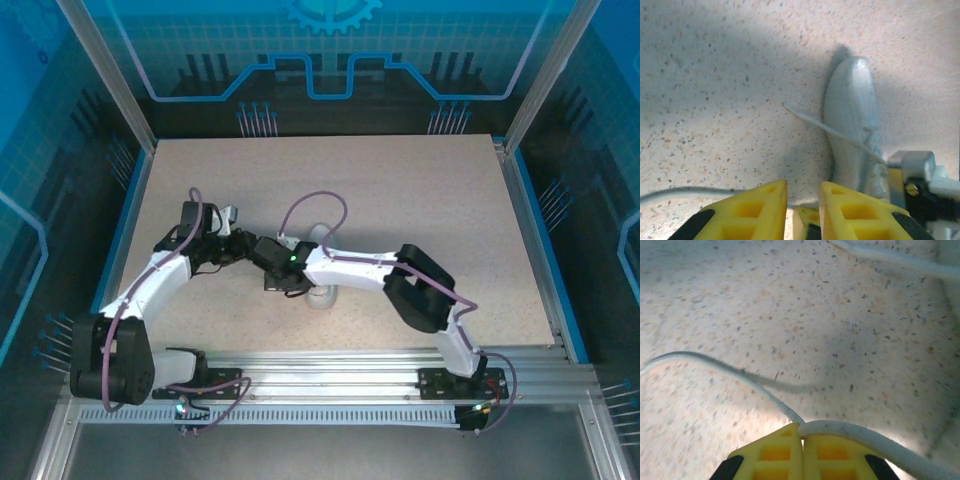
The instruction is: Tie the shoes
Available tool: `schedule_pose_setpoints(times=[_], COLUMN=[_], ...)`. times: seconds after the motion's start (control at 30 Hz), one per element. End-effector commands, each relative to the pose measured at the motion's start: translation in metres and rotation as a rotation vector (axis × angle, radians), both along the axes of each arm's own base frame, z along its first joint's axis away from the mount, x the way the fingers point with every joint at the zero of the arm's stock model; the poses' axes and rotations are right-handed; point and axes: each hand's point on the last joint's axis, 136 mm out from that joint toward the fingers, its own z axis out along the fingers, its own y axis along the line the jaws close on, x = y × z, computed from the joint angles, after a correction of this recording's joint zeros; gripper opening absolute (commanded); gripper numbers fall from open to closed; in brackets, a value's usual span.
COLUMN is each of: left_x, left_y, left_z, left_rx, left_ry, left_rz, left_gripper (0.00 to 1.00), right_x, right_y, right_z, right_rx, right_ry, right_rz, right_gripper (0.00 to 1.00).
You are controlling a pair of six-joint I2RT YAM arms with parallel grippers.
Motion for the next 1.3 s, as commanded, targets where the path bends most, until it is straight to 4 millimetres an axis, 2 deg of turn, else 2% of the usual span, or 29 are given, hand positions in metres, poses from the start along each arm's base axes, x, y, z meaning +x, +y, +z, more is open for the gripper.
schedule_pose_setpoints(times=[0.0, 0.13, 0.23, 0.3, 0.43, 0.53, 0.63, 0.7, 0.8, 0.97, 1.13, 1.27], left_x=[0.003, 0.007, 0.005, 0.000, -0.006, -0.001, 0.000, -0.005, -0.018, -0.020, -0.005, 0.010], left_y=[0.000, -0.010, -0.032, -0.045, -0.055, -0.059, -0.071, -0.081, -0.088, -0.089, -0.089, -0.095], left_z=[0.015, 0.024, 0.032, 0.030, 0.034, 0.039, 0.041, 0.037, 0.022, -0.005, -0.031, -0.048], left_rx=[0.023, 0.000, -0.003, 0.049, 0.133, 0.194, 0.225, 0.274, 0.367, 0.460, 0.529, 0.590], left_ry=[-0.107, -0.201, -0.327, -0.424, -0.634, -0.682, -0.678, -0.708, -0.763, -0.741, -0.701, -0.704], left_rz=[-0.032, -0.095, -0.218, -0.298, -0.372, -0.428, -0.557, -0.691, -0.886, -1.054, -1.184, -1.240], left_gripper=[0.23, 0.27, 0.29, 0.35, 0.41, 0.43, 0.43, 0.48, 0.55, 0.55, 0.55, 0.55], right_x=[-0.002, -0.016, -0.022, -0.025, -0.030, -0.035, -0.039, -0.040, -0.039, -0.035, -0.026, -0.019], right_y=[0.007, -0.004, -0.018, -0.026, -0.041, -0.057, -0.076, -0.089, -0.097, -0.101, -0.115, -0.116], right_z=[0.055, 0.063, 0.060, 0.060, 0.067, 0.070, 0.068, 0.064, 0.064, 0.069, 0.067, 0.068], right_rx=[0.129, 0.170, 0.182, 0.195, 0.240, 0.243, 0.209, 0.190, 0.217, 0.262, 0.257, 0.294], right_ry=[-0.050, 0.010, 0.071, 0.094, 0.149, 0.201, 0.246, 0.267, 0.280, 0.293, 0.283, 0.259], right_rz=[0.090, 0.144, 0.168, 0.204, 0.278, 0.344, 0.388, 0.412, 0.439, 0.471, 0.473, 0.462], right_gripper=[0.00, 0.00, 0.00, 0.00, 0.00, 0.00, 0.00, 0.00, 0.00, 0.00, 0.00, 0.00])
